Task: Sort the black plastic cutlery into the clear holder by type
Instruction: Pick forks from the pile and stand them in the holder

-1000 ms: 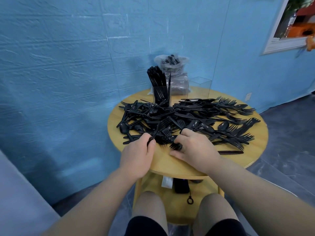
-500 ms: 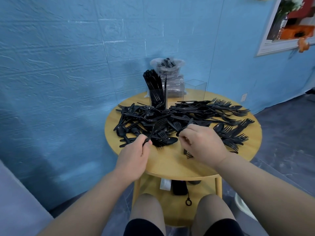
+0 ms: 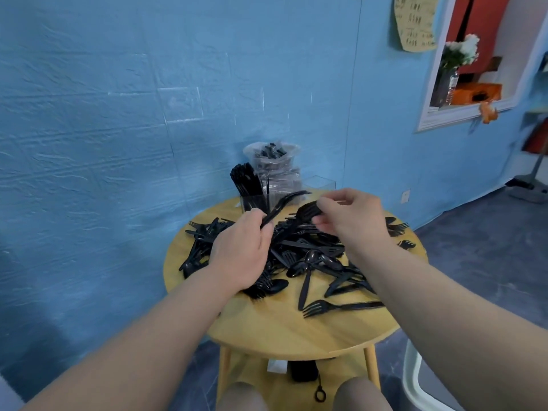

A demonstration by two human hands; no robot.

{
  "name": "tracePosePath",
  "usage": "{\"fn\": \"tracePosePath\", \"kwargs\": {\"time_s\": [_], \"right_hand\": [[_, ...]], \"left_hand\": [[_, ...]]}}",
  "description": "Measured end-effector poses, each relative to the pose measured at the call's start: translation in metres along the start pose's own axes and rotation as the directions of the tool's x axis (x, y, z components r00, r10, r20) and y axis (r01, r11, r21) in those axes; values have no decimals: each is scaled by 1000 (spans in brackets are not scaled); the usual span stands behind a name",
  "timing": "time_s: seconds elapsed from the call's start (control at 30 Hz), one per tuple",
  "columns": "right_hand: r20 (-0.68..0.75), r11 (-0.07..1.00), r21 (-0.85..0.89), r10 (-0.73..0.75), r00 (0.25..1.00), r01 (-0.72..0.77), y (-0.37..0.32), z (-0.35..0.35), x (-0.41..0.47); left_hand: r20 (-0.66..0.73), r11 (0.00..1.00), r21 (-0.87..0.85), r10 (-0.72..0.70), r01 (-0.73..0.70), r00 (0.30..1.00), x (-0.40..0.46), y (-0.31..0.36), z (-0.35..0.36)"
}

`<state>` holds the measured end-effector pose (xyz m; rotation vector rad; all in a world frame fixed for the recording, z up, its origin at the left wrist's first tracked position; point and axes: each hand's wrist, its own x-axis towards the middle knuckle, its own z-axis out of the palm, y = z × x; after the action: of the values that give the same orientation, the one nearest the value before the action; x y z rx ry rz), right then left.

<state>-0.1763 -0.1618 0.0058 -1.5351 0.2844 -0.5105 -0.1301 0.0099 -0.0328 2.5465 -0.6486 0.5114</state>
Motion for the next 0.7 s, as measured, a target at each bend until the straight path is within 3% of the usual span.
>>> {"fn": "tracePosePath", "kwargs": {"time_s": [0.17,0.33,0.53,0.7], "right_hand": [[46,925,291,242,969,-245,14,5,8],[68,859,392,331,941,-330,26,6,14],[39,927,296,230,972,-231,35,9,19],[225,947,268,119,967,-179,35,6,16]], "left_hand": [[69,996,73,53,-58,996,-2,1,10],[126,990,134,29,-46,992,-2,-6,13],[164,998,-12,59,-58,985,3,-3,11],[190,989,-145,23,5,981,5,-6,8]]}}
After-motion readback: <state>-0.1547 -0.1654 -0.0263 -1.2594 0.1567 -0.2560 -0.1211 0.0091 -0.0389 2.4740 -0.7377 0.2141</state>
